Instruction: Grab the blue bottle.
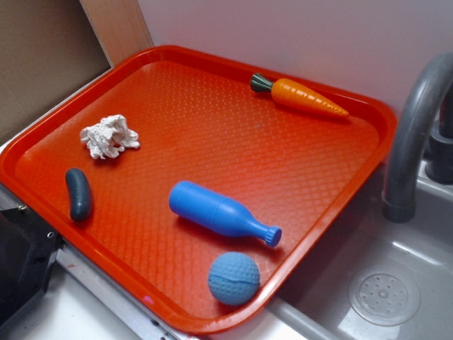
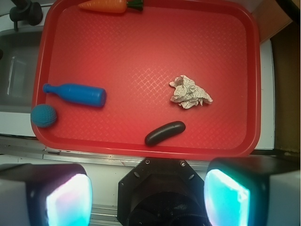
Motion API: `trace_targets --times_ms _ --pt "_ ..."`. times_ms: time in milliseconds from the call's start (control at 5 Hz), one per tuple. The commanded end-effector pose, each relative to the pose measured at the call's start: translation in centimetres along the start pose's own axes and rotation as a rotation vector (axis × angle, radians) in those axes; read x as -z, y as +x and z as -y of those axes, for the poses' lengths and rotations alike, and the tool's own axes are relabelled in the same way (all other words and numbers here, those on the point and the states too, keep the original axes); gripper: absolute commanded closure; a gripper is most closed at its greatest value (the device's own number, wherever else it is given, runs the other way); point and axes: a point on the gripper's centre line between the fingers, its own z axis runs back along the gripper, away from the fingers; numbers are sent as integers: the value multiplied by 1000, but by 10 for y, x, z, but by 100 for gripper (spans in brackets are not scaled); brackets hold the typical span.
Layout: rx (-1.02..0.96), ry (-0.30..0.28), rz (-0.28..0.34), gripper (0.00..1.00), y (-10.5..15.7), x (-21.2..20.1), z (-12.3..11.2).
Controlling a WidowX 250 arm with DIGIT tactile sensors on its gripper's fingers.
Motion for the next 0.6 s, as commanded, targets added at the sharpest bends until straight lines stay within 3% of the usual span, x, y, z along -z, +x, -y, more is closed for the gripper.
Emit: trace_targets --times_ms 0,400 --pt "0 0 0 0 0 0 0" --pt "488 -94 67 0 43 35 31"
